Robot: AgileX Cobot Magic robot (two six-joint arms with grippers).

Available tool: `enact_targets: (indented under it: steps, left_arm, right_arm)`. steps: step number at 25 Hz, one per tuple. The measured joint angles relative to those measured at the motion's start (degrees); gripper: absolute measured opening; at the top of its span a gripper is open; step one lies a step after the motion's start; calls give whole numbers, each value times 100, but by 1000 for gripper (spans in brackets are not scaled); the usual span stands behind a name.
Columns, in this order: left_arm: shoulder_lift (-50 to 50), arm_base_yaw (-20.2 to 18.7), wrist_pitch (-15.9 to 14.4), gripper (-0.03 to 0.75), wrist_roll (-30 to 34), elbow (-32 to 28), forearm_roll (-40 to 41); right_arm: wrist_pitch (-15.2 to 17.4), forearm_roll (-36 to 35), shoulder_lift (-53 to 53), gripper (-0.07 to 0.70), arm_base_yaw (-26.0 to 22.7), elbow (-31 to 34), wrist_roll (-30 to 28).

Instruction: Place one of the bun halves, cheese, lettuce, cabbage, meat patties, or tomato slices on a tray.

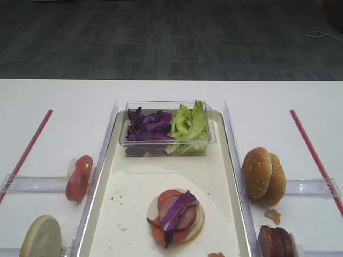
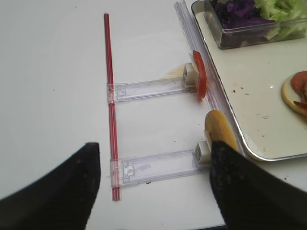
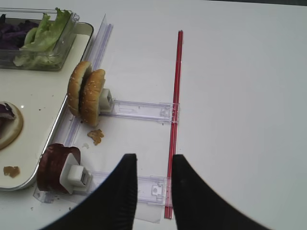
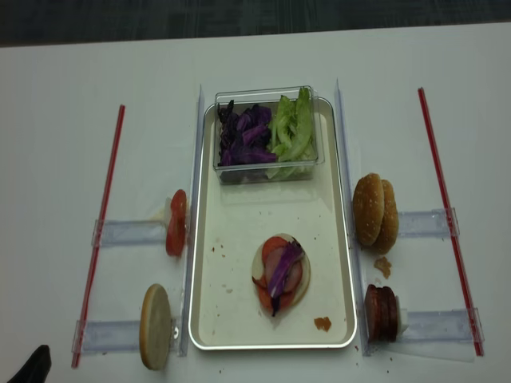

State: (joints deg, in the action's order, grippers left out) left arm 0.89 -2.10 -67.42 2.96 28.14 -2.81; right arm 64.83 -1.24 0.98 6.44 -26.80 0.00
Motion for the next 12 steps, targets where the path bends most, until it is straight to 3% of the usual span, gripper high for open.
enact_targets:
  steps: [12]
  left_arm:
    - [0,0,0,450,0,0,0]
  right_arm:
    - [0,0,0,216,0,0,0]
